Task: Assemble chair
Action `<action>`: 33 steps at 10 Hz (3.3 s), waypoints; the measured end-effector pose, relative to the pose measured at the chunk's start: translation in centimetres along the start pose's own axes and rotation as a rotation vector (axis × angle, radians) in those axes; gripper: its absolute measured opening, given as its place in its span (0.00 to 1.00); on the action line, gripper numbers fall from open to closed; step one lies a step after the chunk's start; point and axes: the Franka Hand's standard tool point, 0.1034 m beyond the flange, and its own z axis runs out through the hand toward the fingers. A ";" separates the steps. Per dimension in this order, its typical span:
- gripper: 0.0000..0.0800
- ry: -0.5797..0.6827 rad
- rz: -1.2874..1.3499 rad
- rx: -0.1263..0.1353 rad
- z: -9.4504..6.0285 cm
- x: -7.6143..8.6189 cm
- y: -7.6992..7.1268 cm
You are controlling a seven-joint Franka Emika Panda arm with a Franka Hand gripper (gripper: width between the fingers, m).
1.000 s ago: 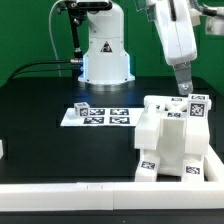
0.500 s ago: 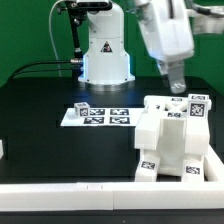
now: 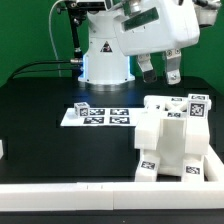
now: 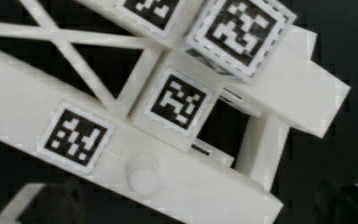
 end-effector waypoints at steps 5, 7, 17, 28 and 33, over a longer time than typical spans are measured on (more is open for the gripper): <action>0.81 0.038 -0.050 -0.011 -0.6 4.9 6.3; 0.81 0.031 -0.058 -0.017 -0.6 4.6 6.2; 0.81 0.031 -0.693 -0.094 1.0 8.1 13.3; 0.81 -0.061 -0.925 -0.226 2.2 7.7 25.4; 0.81 -0.019 -0.913 -0.250 2.5 7.6 27.2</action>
Offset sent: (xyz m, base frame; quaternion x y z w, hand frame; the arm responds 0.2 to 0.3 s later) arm -0.0435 -0.0533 -0.0084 -0.0217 -0.0203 0.0656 0.9974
